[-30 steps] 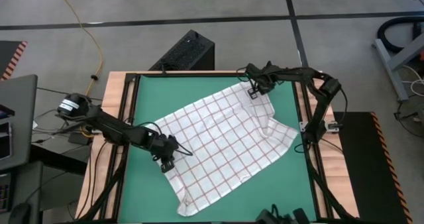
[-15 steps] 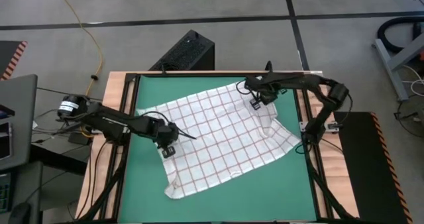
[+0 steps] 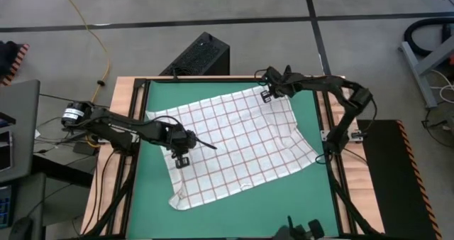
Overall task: Roll towel into tight, uniform cylinder
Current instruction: Roll the white patterned towel
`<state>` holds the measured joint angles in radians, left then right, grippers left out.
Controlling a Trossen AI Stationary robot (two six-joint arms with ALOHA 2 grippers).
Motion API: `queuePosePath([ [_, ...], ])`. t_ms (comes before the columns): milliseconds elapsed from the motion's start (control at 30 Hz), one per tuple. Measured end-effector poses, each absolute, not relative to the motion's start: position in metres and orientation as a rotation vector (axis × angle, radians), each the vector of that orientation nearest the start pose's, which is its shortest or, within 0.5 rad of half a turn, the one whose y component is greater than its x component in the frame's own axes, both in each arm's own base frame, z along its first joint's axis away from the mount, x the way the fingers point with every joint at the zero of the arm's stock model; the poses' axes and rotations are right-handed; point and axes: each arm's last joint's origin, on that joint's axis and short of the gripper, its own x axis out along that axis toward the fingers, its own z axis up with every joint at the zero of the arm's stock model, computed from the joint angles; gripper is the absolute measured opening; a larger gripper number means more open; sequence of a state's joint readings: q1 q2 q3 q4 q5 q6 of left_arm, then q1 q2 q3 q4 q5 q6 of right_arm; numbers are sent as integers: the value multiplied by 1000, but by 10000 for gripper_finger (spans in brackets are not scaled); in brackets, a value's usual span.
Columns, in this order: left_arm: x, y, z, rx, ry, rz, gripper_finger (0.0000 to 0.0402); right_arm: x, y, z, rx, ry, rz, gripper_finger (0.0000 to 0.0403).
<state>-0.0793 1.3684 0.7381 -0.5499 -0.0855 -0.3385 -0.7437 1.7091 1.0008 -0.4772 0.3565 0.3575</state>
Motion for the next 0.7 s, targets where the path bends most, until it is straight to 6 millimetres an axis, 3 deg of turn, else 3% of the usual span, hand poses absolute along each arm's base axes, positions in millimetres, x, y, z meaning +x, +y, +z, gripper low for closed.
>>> queuePosePath([
  [100,236,-21,172,-260,1138,171,0,221,-231,144,570,1114,-1177,33],
  [300,224,-36,154,-352,1211,90,0,210,-231,137,592,1209,-1236,11],
  [467,206,-44,136,-370,1297,103,0,195,-215,145,588,1334,-1279,20],
  [700,192,-41,123,-408,1334,172,0,186,-185,152,679,1314,-1261,28],
])
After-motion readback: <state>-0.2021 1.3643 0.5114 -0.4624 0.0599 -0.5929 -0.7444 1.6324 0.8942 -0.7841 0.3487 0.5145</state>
